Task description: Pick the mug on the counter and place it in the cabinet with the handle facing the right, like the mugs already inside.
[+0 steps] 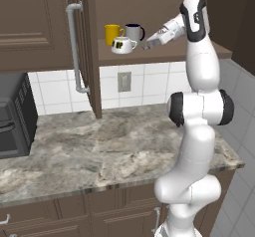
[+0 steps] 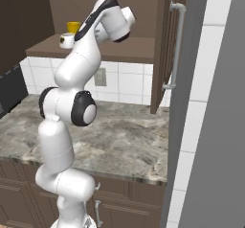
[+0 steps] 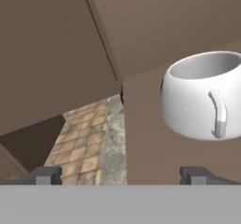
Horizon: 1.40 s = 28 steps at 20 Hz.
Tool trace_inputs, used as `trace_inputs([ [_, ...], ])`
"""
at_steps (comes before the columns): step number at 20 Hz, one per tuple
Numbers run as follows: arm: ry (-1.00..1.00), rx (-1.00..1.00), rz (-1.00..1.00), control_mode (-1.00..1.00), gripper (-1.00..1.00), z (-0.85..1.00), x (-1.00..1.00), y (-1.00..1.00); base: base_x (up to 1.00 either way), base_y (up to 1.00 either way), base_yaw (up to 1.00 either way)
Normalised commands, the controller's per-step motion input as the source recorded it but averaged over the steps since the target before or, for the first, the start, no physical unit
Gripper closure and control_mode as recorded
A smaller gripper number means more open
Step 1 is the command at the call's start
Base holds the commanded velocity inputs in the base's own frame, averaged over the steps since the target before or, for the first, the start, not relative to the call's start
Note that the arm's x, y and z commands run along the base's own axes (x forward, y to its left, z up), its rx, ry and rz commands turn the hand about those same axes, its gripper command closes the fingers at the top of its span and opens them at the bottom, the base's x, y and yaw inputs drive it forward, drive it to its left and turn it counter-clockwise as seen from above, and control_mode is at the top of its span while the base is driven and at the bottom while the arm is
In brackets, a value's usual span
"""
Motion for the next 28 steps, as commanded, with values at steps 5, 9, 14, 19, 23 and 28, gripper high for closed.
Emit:
trace_inputs([
  [5,0.0,0.0,0.0,-1.0,-1.0,0.0,-0.44,0.02,0.0,0.0,0.0],
  [9,0.0,0.0,0.0,-1.0,-1.0,0.0,-0.5,0.03,0.0,0.0,0.0],
  [14,0.0,0.0,0.0,-1.0,-1.0,0.0,-0.55,0.05,0.0,0.0,0.0],
  [19,0.0,0.0,0.0,-1.0,-1.0,-0.01,-0.7,0.1,0.0,0.0,0.0],
  [23,0.0,0.01,0.0,-1.0,-1.0,-0.09,-0.74,0.19,0.0,0.0,0.0],
  [28,0.01,0.0,0.0,-1.0,-1.0,-0.39,-0.46,0.13,0.0,0.0,0.0],
])
